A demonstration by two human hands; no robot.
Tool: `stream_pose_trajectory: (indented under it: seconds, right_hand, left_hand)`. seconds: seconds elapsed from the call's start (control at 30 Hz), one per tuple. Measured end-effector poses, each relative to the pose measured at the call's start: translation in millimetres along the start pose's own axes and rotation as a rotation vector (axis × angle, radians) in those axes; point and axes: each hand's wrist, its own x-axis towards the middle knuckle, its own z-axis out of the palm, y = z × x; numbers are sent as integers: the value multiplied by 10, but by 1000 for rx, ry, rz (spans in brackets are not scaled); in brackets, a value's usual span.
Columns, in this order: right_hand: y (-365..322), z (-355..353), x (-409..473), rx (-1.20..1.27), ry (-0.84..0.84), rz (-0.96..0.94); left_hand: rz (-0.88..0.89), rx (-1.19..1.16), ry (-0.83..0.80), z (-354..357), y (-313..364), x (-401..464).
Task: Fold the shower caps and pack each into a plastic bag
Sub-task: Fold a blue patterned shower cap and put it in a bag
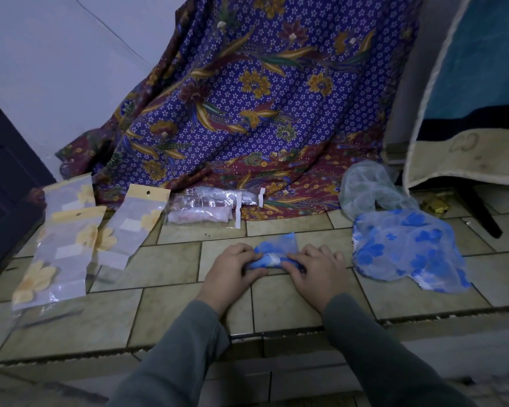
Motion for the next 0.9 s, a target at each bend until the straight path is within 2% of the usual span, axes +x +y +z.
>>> stream_pose_trajectory:
  seconds: [0.1,0.33,0.53,0.63,0.73,0.9]
  right_hand:
    - [41,-59,-37,-33,-97,-20]
    - [42,-167,-18,-22,-187,6]
    - [33,-202,-117,3,-116,-13]
    - [32,-227,-76,2,-140,1]
    - [24,-227,3,61,-164,75]
    - [-3,-202,96,188,-168,305]
  left_hand:
    - [-8,-7,-7,-23,10,27]
    - [26,80,-30,-35,-1,35]
    - [31,96,-11,-20,57,-19]
    - [12,146,-7,-32,106,0]
    - [-15,272,18,-11,135,21]
    - [-107,399,77,45,225,35]
